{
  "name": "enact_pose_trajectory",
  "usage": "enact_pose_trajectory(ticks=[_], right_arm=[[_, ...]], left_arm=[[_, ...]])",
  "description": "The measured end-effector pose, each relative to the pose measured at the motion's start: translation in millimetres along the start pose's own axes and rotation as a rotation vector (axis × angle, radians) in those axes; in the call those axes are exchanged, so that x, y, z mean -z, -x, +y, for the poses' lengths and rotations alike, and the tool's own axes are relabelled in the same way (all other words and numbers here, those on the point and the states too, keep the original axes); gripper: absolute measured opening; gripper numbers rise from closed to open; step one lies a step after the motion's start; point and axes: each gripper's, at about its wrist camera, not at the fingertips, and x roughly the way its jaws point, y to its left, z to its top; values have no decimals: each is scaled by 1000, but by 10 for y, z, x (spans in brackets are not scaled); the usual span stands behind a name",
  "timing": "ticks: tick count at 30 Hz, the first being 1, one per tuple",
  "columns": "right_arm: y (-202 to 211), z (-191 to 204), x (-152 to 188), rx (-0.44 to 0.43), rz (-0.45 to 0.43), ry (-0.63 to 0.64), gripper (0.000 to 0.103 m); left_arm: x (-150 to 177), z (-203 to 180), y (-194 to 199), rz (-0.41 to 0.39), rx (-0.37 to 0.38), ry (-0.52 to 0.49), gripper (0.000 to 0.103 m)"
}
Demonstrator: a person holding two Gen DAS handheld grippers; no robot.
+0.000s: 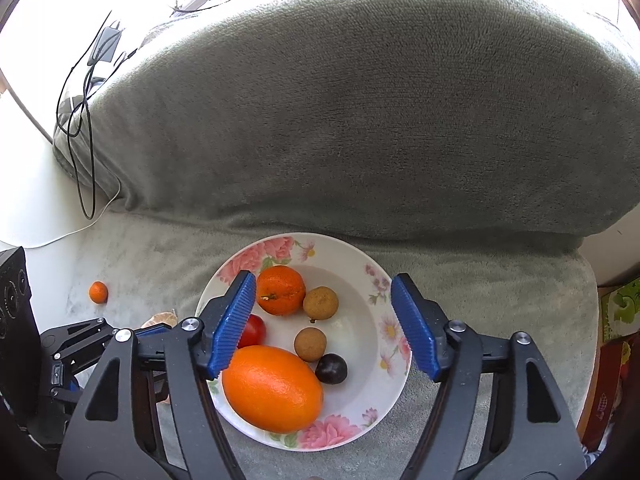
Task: Organize fruits
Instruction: 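Withdraw both tools from the bowl toward the peeled pomelo segment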
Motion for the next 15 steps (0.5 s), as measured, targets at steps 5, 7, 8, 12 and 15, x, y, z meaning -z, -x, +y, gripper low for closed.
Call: enact_pose_trajectory(ticks=[5,7,8,12,15], right_arm=[[37,-19,-16,-3,-13,-23,84],[45,-20,-24,-4,-13,-28,85],[52,-19,-29,-1,-14,-29,85],[78,6,-27,4,-19,-26,87],[97,22,-18,10,-21,-22,88]], left_arm=[[-15,11,30,-2,-9,11,67],[-19,12,42,0,-20,13,70],[-20,12,50,0,-24,15,70],[-13,12,92,-6,-31,16,70],[-10,7,122,-9,-40,14,70]])
